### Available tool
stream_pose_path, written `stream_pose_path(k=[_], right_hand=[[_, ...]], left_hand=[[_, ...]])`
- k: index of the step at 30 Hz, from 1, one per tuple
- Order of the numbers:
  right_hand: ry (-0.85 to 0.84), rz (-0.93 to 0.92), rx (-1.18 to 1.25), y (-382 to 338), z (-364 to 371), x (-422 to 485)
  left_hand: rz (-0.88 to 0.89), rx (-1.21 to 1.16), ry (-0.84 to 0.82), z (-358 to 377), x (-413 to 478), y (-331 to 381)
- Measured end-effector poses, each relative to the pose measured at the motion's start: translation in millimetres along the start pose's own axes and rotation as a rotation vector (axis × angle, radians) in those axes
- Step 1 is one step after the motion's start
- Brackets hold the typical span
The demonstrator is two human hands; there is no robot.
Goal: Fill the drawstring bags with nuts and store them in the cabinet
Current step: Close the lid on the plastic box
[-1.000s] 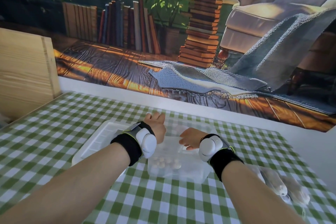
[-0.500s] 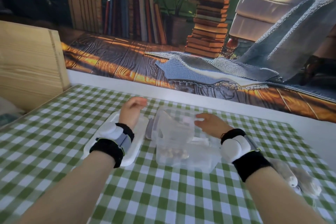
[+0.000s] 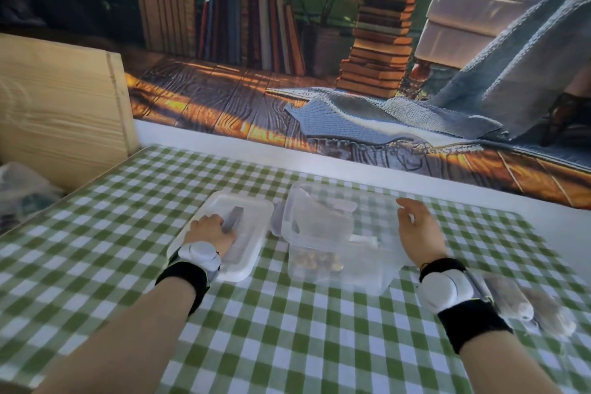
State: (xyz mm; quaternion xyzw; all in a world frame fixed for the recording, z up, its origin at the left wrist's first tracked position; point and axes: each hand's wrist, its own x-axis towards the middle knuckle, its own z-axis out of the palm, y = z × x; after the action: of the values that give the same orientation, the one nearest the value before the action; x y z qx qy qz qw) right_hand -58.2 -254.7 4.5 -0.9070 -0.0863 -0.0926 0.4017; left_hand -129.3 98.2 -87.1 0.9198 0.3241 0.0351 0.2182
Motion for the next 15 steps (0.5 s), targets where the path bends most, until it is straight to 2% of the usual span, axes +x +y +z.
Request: stream_pose_path(k=[4, 8, 12, 15], right_hand=[[0.023, -0.005, -0.025, 0.0, 0.1, -1.0], [0.041, 0.006, -0.023, -2.5, -1.4, -2.1], [0.001, 0.025, 0.008, -2.6, -5.5, -3.1], [-0.012, 0.106, 0.192, -3.8, -12.6, -2.4]], left_hand=[[0.02, -0.23, 0.028, -13.9, -4.9, 4.8], [0.149, -0.494, 0.194, -48.9, -14.0, 29.6], [0.311, -0.552, 0.246, -82.0, -28.4, 67.0], [0.531, -0.468, 0.18, -91.3, -39.5, 101.3]])
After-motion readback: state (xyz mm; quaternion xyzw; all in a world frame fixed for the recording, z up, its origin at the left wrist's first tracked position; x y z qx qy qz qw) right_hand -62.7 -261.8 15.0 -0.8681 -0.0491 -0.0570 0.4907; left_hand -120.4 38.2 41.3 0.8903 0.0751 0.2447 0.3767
